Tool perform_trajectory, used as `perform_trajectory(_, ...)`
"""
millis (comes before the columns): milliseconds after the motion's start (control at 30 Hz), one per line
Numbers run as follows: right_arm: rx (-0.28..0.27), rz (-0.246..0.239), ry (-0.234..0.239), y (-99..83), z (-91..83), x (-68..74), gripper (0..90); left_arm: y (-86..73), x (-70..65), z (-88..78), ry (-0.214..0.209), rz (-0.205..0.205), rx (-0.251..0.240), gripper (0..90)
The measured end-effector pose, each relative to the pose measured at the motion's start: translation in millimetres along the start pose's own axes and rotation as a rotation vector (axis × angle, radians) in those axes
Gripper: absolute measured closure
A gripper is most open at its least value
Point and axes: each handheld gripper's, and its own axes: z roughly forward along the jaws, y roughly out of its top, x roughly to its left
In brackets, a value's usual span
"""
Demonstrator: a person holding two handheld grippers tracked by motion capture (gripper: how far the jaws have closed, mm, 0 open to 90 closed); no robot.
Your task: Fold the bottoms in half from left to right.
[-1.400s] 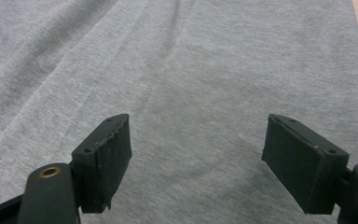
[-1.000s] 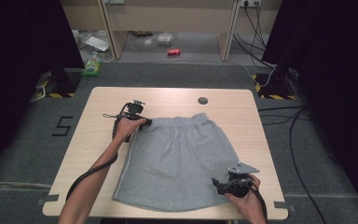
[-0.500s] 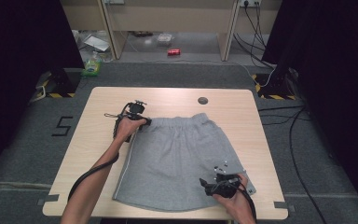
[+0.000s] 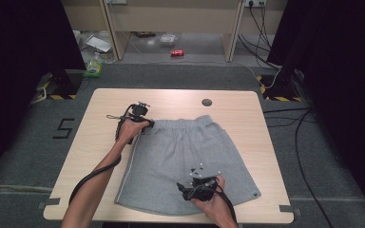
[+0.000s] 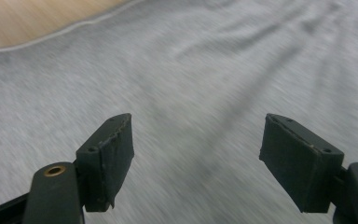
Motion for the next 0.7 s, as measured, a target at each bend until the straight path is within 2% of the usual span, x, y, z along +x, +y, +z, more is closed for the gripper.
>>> perform_trajectory(33, 0.0, 0.0, 0.0, 0.0, 0.0, 0.0, 25.6, 0.0, 0.0, 0.0, 0.0, 0.0, 0.0, 73.1)
perform_trajectory(100, -0.006, -0.019, 0.037, 10.9, 13.8, 14.5, 25.8, 0.1, -0.3, -0.2, 0.0, 0.012, 0.0, 73.9)
perform_trajectory(133, -0.006, -0.019, 0.037, 10.9, 13.8, 14.5, 25.8, 0.1, -0.3, -0.2, 0.0, 0.012, 0.0, 74.2)
perform_trajectory(267, -0.01, -0.041, 0.078, 22.2, 28.1, 30.5, 26.0, -0.5, 1.4, -0.2, -0.01, 0.007, -0.004, 74.8)
perform_trajectory(300, -0.009, -0.049, 0.095, 27.0, 34.2, 38.3, 26.1, -0.8, 1.6, -0.4, -0.011, 0.009, -0.005, 75.2)
perform_trajectory(333, -0.009, -0.049, 0.095, 27.0, 34.2, 38.3, 26.1, -1.0, 1.7, -0.5, -0.01, 0.011, -0.005, 75.2)
perform_trajectory(400, -0.007, -0.065, 0.117, 33.4, 43.1, 49.1, 26.5, -1.5, 1.8, -0.7, -0.01, 0.009, -0.007, 75.4)
perform_trajectory(500, -0.003, -0.077, 0.128, 37.2, 49.3, 56.5, 26.7, -1.8, 0.9, -0.7, -0.005, 0.015, -0.01, 75.6)
perform_trajectory(667, 0.002, -0.105, 0.182, 47.5, 65.5, 79.3, 27.5, -0.6, 0.6, -0.6, -0.001, 0.025, -0.003, 75.6)
perform_trajectory(700, 0.002, -0.105, 0.182, 47.5, 65.5, 79.3, 27.5, -0.7, 0.9, -0.6, -0.001, 0.024, -0.004, 75.6)
